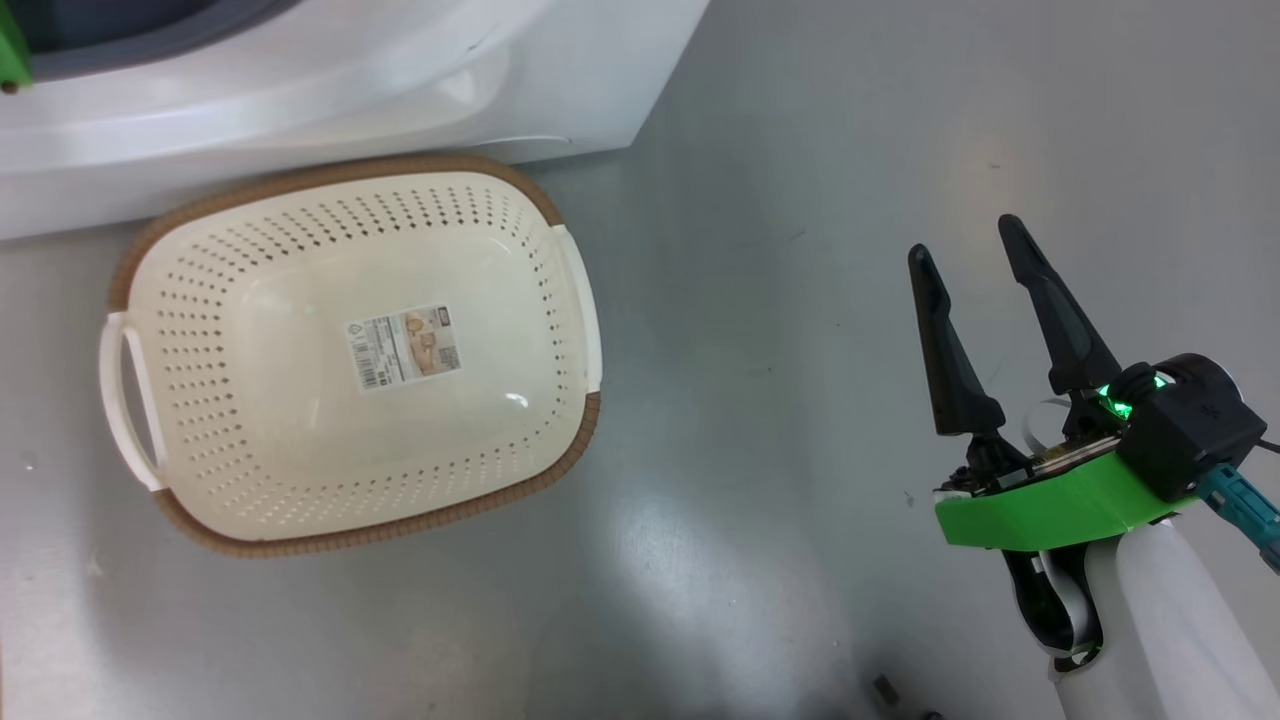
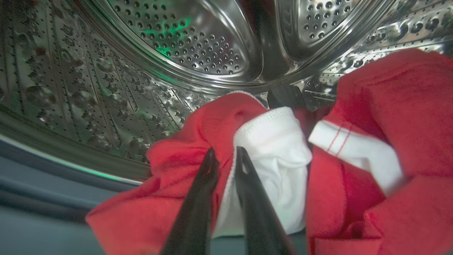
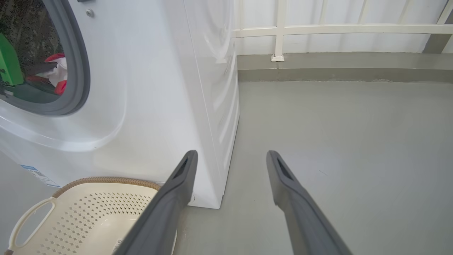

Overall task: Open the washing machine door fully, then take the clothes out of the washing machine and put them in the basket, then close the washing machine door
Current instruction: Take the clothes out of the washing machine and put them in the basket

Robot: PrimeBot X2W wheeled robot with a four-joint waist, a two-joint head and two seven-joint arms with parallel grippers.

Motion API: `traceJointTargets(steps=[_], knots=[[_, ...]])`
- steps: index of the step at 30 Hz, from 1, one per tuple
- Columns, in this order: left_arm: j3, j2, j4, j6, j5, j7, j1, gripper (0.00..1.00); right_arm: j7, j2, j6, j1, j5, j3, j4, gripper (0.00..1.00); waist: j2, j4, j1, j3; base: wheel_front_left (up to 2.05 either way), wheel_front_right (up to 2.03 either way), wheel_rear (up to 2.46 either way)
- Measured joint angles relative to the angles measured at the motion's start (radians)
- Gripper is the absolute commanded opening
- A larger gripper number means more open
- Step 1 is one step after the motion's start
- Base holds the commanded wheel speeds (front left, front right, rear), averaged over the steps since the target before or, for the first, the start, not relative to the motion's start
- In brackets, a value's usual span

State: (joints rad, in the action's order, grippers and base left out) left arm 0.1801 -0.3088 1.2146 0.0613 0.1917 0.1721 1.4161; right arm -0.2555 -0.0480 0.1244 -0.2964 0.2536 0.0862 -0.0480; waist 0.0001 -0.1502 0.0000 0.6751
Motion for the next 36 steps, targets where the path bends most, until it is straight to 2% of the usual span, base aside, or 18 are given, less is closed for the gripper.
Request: traceJointTargets(steps=[3,10,20,29,36], knots=[[-0.017,0.009,-0.016,-0.001,0.025,0.037,-0.007,0.00,0.000,0.000,0.000,0.000,0.000,-0.002,-0.002,1.00,0.0000,0.009,0.0000,-0.007,0.00,0.00,0.00],[-0.049,0.026,-0.086,-0.038,0.076,0.076,-0.086,0.00,0.000,0.000,0.000,-0.001,0.002,-0.007,-0.009,1.00,0.0000,0.030,0.0000,-0.032,0.00,0.00,0.00],[-0.128,0.061,-0.464,-0.040,0.093,0.082,-0.351,0.00,0.000,0.000,0.000,0.001,0.002,-0.032,-0.018,1.00,0.0000,0.058,0.0000,-0.093,0.00,0.00,0.00],[-0.183,0.123,-0.645,-0.054,0.093,0.082,-0.569,0.00,0.000,0.000,0.000,0.034,0.002,-0.044,-0.031,1.00,0.0000,0.084,0.0001,-0.173,0.00,0.00,0.00],[-0.212,0.157,-0.717,-0.074,0.092,0.082,-0.712,0.00,0.000,0.000,0.000,0.070,0.002,-0.051,-0.035,1.00,0.0000,0.102,0.0000,-0.245,0.00,0.00,0.00]])
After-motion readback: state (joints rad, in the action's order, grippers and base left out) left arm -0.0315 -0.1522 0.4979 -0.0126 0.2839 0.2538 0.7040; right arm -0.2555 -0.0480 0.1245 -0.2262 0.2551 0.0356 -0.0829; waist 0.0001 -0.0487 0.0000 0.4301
